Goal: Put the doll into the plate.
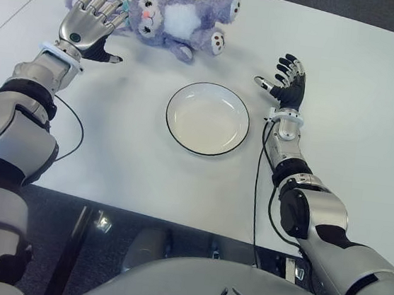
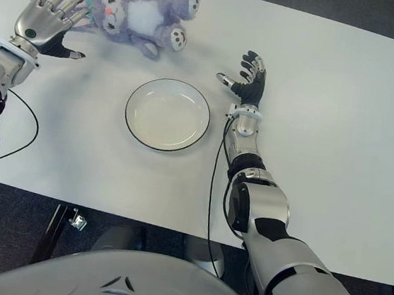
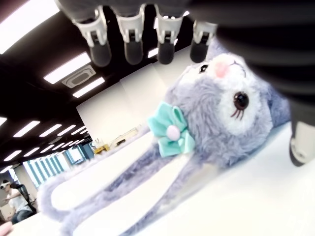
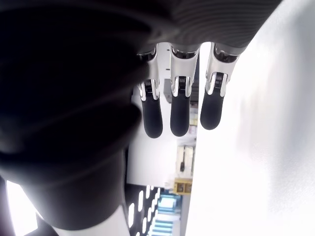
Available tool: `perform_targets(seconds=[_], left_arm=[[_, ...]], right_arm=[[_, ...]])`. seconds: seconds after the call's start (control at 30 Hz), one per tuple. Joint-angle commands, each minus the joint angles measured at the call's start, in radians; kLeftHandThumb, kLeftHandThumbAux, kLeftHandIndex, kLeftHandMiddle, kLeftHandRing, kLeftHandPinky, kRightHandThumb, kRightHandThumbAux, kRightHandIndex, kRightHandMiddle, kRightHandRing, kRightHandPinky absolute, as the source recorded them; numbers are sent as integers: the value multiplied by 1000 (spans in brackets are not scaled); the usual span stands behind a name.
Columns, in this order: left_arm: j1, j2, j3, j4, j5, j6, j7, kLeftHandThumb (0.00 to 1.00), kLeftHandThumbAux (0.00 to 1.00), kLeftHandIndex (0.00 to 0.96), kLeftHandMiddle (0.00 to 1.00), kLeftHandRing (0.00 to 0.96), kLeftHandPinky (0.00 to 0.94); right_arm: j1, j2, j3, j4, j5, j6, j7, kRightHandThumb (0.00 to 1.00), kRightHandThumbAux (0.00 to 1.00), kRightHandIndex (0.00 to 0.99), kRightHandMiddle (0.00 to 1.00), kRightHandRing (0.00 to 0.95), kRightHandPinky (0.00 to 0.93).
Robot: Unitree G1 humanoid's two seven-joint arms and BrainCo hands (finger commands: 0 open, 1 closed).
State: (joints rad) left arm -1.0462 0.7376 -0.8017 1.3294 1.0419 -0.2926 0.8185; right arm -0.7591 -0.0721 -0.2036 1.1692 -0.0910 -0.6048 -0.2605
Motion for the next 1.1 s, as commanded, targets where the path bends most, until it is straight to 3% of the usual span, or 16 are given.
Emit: perform_targets(seconds=[0.03, 0.53, 0.8, 0.93, 1.1], left_arm=[[-22, -48, -38, 32, 38, -5, -66, 65, 500, 0, 0, 0, 0], [-57, -49, 4, 37, -7, 33, -101, 39, 472, 0, 0, 0, 0], [-69, -63, 92, 38, -97, 17, -108, 75, 453, 0, 0, 0, 0], [-86, -90, 121, 37, -124, 12, -121, 100, 459, 0, 0, 0, 0], [-99, -169, 136, 29, -141, 22, -115, 123, 463, 0, 0, 0, 0]], right_arm=[[314, 58, -1, 180, -2, 102, -4, 7, 990, 197, 255, 231, 255], [315, 51, 1, 180, -5, 104, -4, 8, 987, 201, 254, 231, 255], [311, 46, 2, 182, -7, 115, 3, 4, 978, 201, 252, 229, 250], [310, 44, 3, 183, -7, 115, 6, 0, 975, 202, 252, 228, 248], [309, 42, 4, 182, -9, 116, 7, 0, 985, 208, 257, 231, 251]])
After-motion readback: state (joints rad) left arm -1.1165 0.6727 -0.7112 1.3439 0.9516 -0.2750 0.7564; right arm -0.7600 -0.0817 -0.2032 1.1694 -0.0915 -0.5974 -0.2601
